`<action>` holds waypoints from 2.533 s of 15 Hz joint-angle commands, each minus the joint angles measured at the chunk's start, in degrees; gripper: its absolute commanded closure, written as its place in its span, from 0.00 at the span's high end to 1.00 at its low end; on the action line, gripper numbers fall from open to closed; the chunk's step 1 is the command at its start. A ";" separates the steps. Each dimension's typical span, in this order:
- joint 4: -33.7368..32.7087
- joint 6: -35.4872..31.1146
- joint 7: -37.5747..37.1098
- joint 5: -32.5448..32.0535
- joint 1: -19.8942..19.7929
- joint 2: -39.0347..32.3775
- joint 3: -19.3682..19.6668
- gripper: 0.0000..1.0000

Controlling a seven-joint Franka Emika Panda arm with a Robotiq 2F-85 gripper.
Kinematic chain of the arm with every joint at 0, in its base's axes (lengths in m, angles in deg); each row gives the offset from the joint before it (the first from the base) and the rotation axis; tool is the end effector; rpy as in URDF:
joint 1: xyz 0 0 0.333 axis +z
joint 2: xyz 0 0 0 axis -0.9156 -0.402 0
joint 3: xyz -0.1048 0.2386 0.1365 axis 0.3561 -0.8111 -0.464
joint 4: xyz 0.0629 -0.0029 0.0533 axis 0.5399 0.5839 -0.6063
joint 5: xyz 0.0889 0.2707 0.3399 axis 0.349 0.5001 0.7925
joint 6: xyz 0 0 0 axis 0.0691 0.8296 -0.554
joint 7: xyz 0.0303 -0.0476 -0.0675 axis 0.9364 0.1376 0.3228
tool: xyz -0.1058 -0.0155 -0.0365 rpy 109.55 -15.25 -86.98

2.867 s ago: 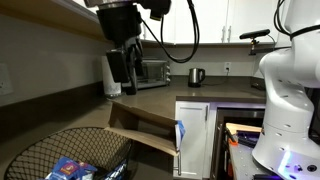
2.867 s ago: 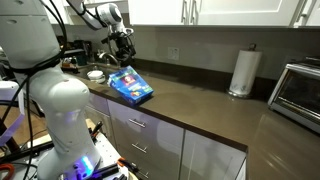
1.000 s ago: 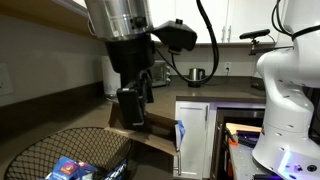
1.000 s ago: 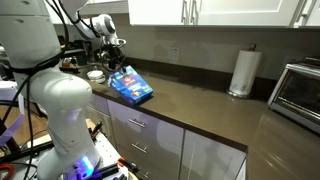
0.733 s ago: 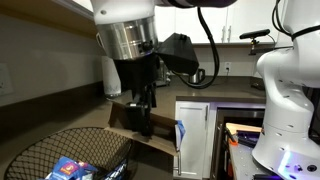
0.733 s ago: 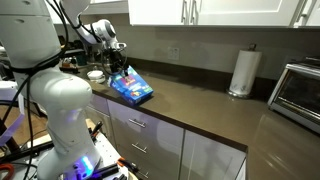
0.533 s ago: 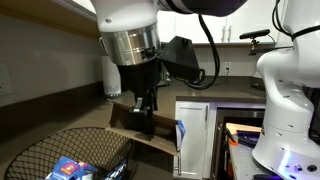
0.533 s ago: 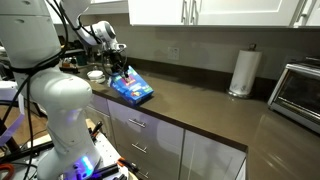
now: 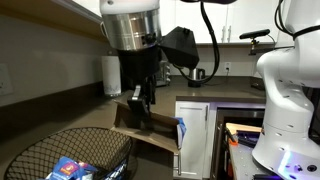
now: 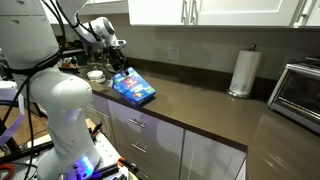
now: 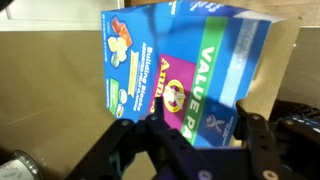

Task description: Place the blue box upright to the right of the counter

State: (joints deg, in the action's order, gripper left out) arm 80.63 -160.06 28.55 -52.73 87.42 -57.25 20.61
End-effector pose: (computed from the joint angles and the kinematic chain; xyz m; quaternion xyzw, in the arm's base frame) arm 0.3961 0.3386 0.3211 0.9694 0.1025 0.0306 0.2211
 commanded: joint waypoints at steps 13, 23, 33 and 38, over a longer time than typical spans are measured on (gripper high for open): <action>6.23 -2.69 4.88 1.09 -3.51 6.74 2.13 1.00; 8.00 -9.56 17.17 13.32 -2.85 1.57 2.12 0.99; 6.64 -11.80 12.41 1.73 -3.74 -6.56 4.16 1.00; 5.62 -12.16 7.79 -6.77 -3.52 -9.15 6.73 1.00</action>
State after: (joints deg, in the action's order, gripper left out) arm 87.39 -171.52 39.61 -55.34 84.23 -64.54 26.71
